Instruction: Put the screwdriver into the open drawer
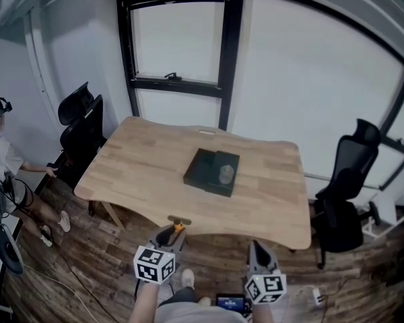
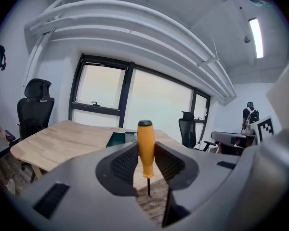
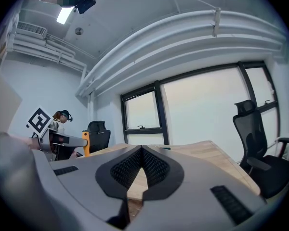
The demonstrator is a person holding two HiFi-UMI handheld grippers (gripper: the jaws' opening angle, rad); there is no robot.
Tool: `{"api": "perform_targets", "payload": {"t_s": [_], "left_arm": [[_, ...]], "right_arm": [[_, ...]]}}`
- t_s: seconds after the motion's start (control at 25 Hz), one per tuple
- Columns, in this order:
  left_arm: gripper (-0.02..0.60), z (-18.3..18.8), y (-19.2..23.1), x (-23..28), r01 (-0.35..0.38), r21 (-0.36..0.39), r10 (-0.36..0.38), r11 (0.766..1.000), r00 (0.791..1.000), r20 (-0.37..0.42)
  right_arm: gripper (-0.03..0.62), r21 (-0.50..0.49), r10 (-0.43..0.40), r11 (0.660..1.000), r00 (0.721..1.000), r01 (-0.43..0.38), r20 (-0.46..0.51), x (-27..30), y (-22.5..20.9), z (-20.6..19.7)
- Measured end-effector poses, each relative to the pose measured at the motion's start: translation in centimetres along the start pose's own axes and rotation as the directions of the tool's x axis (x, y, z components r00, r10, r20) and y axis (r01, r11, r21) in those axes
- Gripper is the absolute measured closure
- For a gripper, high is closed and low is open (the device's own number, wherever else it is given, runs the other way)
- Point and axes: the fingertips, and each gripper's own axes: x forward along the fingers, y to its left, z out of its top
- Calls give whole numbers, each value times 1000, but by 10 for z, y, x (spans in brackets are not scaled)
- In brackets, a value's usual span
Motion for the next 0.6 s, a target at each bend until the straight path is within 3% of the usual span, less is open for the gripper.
{"api": "perform_targets", "payload": {"t_s": [0.32, 0.6], "left_arm": [[471, 5, 18, 38, -9, -9, 9, 1000, 1000, -8], [472, 15, 53, 97, -2, -25, 1, 1000, 999, -33]], "right_arm": [[597, -19, -14, 1000, 1000, 13, -27, 31, -24, -5], [597, -8, -29, 1000, 999, 29, -42, 97, -45, -3]]}}
